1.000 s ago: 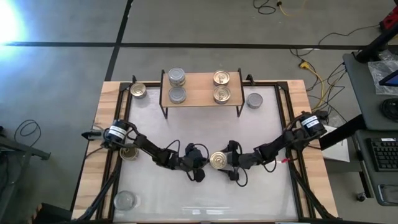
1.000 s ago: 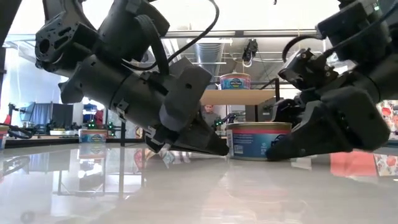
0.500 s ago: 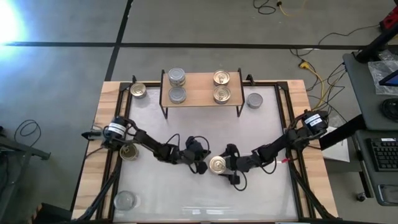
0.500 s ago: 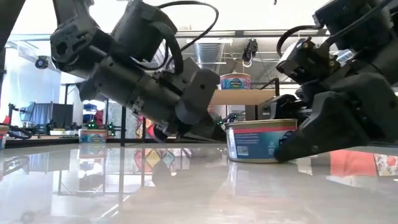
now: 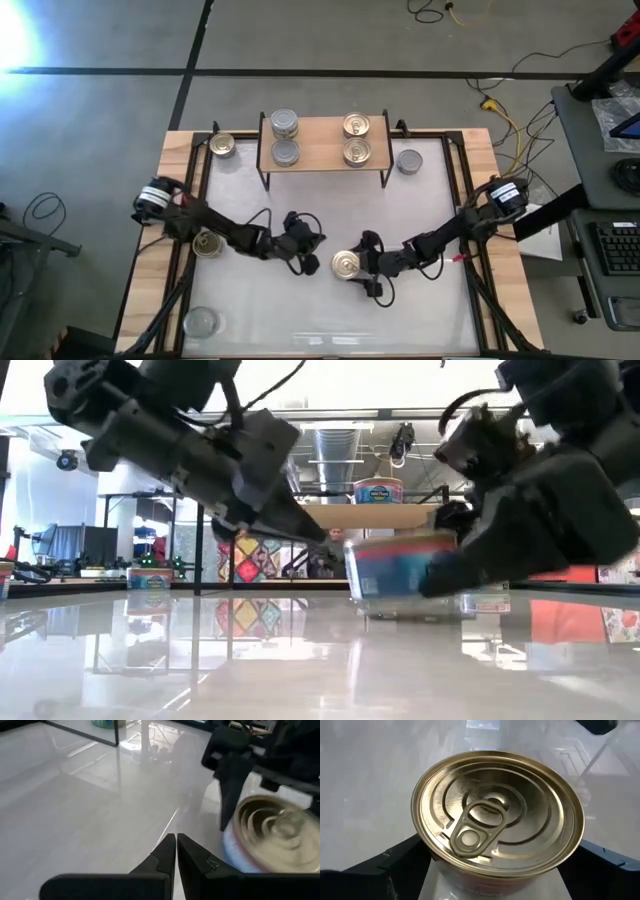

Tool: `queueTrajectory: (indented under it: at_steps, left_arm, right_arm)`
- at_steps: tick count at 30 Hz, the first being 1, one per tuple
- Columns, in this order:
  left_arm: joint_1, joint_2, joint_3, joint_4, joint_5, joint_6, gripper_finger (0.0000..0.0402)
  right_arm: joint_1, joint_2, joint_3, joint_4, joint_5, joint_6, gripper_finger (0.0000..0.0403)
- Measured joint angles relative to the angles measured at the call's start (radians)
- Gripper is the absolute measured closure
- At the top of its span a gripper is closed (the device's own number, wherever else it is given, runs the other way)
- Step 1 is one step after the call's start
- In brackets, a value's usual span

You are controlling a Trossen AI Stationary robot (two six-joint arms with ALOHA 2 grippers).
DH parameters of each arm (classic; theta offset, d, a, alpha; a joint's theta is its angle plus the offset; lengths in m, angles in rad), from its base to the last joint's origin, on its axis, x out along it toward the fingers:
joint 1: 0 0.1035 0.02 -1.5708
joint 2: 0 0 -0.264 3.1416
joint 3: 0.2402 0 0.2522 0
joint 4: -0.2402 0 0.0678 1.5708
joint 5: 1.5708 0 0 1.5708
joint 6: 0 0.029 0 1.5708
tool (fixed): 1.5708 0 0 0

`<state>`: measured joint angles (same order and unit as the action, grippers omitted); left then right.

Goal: Stack canned seafood by type on shelf
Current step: Stack the blue tuna can on top of the blue tuna can on the shelf

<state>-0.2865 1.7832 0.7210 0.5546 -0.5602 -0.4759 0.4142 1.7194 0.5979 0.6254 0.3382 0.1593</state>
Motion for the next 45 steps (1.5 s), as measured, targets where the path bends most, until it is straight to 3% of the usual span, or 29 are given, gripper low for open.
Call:
queueTrajectory:
  at_steps: [4, 11, 14, 19, 23, 27, 29, 32, 37, 41, 45]
  left_arm:
    - [-0.011, -0.075, -0.058, -0.003, -0.003, 0.009, 0.04]
    - [-0.01, -0.217, -0.11, -0.001, -0.007, 0.152, 0.04]
    - [0.002, -0.265, -0.101, 0.004, 0.023, 0.291, 0.04]
    - [0.073, -0.334, -0.059, -0.036, 0.225, 0.496, 0.04]
    - [0.166, -0.388, 0.017, -0.223, 0.29, 0.555, 0.04]
    - [0.277, -0.419, 0.129, -0.408, 0.291, 0.642, 0.04]
    - [0.345, -0.425, 0.19, -0.484, 0.321, 0.692, 0.04]
    - [0.459, -0.42, 0.279, -0.578, 0.448, 0.735, 0.04]
    - [0.623, -0.38, 0.411, -0.633, 0.599, 0.752, 0.04]
    - [0.702, -0.33, 0.509, -0.663, 0.656, 0.762, 0.04]
    - [0.743, -0.256, 0.6, -0.694, 0.755, 0.81, 0.04]
  right_arm:
    - [-0.001, -0.091, 0.043, -0.073, 0.003, -0.028, 0.0041]
    - [-0.078, -0.339, 0.181, -0.419, 0.048, -0.117, 0.004]
    - [-0.164, -0.421, 0.237, -0.522, 0.112, -0.174, 0.004]
    - [-0.43, -0.485, 0.318, -0.636, 0.136, -0.23, 0.004]
    - [-0.65, -0.476, 0.397, -0.685, 0.124, -0.25, 0.004]
    - [-0.797, -0.429, 0.466, -0.688, 0.019, -0.238, 0.004]
    - [-0.833, -0.395, 0.502, -0.675, -0.007, -0.242, 0.004]
    - [-0.876, -0.341, 0.55, -0.719, -0.038, -0.246, 0.0039]
    - [-0.927, -0.292, 0.589, -0.75, -0.037, -0.211, 0.0039]
    - [-0.957, -0.301, 0.57, -0.751, -0.042, -0.179, 0.0039]
    - [-0.981, -0.305, 0.547, -0.764, -0.133, -0.177, 0.0039]
